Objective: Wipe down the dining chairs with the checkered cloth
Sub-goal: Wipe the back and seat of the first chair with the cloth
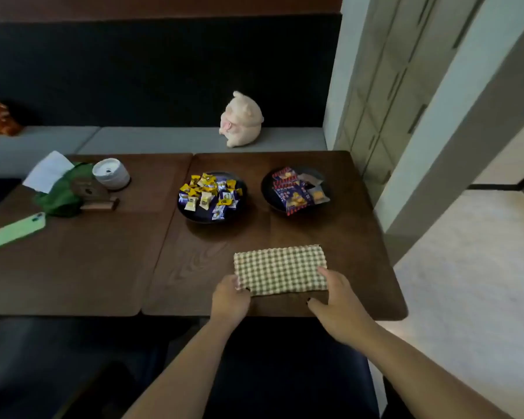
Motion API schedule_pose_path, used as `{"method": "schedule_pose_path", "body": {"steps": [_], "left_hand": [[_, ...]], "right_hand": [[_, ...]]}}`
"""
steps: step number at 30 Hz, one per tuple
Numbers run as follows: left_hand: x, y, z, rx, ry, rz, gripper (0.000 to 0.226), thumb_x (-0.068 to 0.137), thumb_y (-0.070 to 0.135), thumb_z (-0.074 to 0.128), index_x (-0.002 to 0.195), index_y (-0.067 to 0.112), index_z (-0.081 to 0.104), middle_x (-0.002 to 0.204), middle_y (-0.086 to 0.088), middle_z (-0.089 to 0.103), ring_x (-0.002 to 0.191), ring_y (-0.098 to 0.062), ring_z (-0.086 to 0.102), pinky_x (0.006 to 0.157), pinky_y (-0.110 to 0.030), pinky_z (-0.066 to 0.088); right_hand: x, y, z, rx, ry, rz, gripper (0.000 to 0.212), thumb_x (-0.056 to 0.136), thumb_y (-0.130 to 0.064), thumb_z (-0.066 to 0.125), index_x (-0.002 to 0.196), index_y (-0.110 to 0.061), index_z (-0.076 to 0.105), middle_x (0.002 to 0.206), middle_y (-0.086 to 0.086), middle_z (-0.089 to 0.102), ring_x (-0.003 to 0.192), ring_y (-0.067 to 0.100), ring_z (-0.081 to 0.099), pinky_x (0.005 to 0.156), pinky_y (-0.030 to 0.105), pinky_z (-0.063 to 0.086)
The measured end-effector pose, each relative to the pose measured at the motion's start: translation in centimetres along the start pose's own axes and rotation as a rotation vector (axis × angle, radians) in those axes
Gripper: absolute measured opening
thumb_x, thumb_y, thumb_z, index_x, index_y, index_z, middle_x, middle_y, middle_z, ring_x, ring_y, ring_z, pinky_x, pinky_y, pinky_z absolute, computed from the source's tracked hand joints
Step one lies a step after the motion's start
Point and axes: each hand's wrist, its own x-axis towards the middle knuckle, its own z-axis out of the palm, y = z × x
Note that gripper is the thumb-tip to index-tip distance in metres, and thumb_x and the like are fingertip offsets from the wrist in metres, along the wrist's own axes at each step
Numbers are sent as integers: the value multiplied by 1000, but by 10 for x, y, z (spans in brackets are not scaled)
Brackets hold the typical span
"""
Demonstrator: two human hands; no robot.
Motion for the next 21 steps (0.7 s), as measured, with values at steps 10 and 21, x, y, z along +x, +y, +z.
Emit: {"method": "schedule_pose_path", "body": {"steps": [10,21], "left_hand": [[11,2,22,88,127,-30,21,92,22,61,112,16,61,108,-2,63,99,-22,58,78,-36,50],[-74,56,-30,-407,71,346,15,88,10,65,83,22,57,74,8,58,68,-8,52,63,-23,41]], "right_hand": [[21,11,22,-29,-62,80,63,95,-27,52,149,-27,20,149,-14,15,97,-2,40,62,1,41],[-7,-24,-24,-64,30,-107,59,91,-27,58,144,-28,32,148,-10,25,120,0,40,89,7,35]]}}
